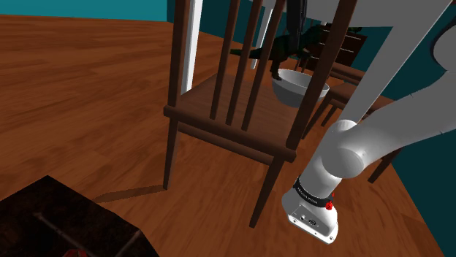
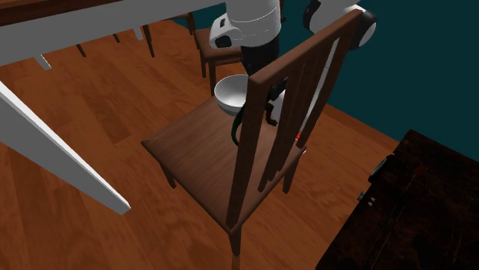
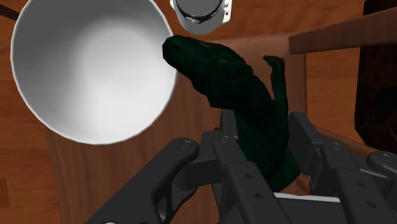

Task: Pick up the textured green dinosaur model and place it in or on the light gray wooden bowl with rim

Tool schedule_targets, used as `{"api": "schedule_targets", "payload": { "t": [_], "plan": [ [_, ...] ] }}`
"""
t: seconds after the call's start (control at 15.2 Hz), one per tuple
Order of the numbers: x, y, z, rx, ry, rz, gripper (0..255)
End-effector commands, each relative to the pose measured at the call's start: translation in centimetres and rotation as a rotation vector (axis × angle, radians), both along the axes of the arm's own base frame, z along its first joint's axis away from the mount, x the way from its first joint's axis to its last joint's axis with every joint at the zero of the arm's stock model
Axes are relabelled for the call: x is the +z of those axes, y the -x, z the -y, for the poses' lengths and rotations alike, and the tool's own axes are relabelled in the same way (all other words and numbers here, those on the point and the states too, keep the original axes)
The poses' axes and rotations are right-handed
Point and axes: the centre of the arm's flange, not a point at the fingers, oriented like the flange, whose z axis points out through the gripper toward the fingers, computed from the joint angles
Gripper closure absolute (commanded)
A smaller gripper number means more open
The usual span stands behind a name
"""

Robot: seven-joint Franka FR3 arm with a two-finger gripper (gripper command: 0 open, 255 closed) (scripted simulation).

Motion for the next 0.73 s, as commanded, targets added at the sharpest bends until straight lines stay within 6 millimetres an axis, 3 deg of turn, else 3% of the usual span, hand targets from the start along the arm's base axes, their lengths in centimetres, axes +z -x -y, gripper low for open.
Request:
{"api": "schedule_targets", "payload": {
  "t": [0.0,0.46,0.66],
  "plan": [
    [1.1,0.0,0.0,0.000,0.000,0.000,255],
    [4.3,0.0,0.0,0.000,0.000,0.000,255],
    [4.5,1.1,3.8,0.000,0.000,0.000,255]
  ]
}}
